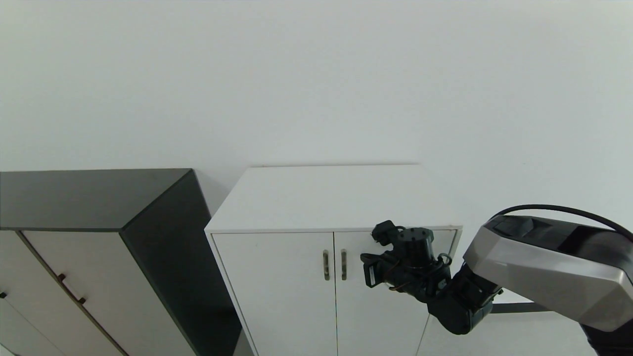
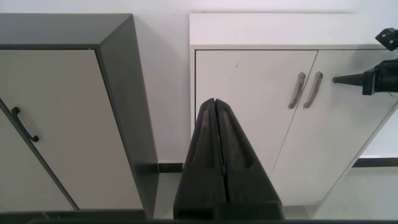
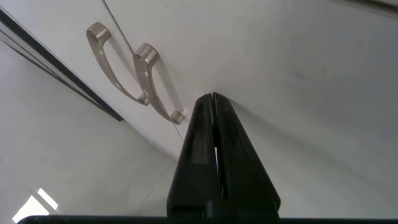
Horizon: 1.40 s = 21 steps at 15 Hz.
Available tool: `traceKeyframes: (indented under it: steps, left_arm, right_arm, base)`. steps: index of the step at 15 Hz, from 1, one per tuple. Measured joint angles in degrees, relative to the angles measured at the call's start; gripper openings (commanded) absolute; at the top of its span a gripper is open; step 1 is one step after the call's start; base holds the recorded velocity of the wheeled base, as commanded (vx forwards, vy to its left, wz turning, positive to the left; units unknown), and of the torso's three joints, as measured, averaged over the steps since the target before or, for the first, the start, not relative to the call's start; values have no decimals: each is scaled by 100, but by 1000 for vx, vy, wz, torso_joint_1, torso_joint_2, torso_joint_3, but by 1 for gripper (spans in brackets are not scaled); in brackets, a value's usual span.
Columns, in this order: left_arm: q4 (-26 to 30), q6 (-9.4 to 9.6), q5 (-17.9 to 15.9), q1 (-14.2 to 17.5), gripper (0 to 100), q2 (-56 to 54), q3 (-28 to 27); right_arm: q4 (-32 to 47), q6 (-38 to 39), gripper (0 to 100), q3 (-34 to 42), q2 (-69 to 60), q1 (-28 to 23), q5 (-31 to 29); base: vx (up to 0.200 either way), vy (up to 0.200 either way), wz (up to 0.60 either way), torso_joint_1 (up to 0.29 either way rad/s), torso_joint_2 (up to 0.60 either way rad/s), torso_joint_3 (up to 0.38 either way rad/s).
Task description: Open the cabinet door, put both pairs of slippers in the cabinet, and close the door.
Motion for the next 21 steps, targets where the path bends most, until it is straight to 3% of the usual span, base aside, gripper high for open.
traceKeyframes:
  steps: [6,10,16,21]
  left_arm:
    - [0,6,0,0,0,0,0]
    - [0,-7,-6,2,0,0,0]
    - [0,-18,-11,-1,0,0,0]
    - [0,-21,-9,2,0,0,0]
  right_arm:
    - [-9,-9,0,-11,-6,0,-40]
    - [-132,-40,0,658,-572,250,-346]
    - [-1096,-62,0,2982,-1877,322,-834]
    - [-2434,-104,0,5382,-3033,297,-2159]
  base:
    - [0,0,0,0,0,0]
    - [0,0,0,0,0,0]
    - [0,0,0,0,0,0]
    - [0,0,0,0,0,0]
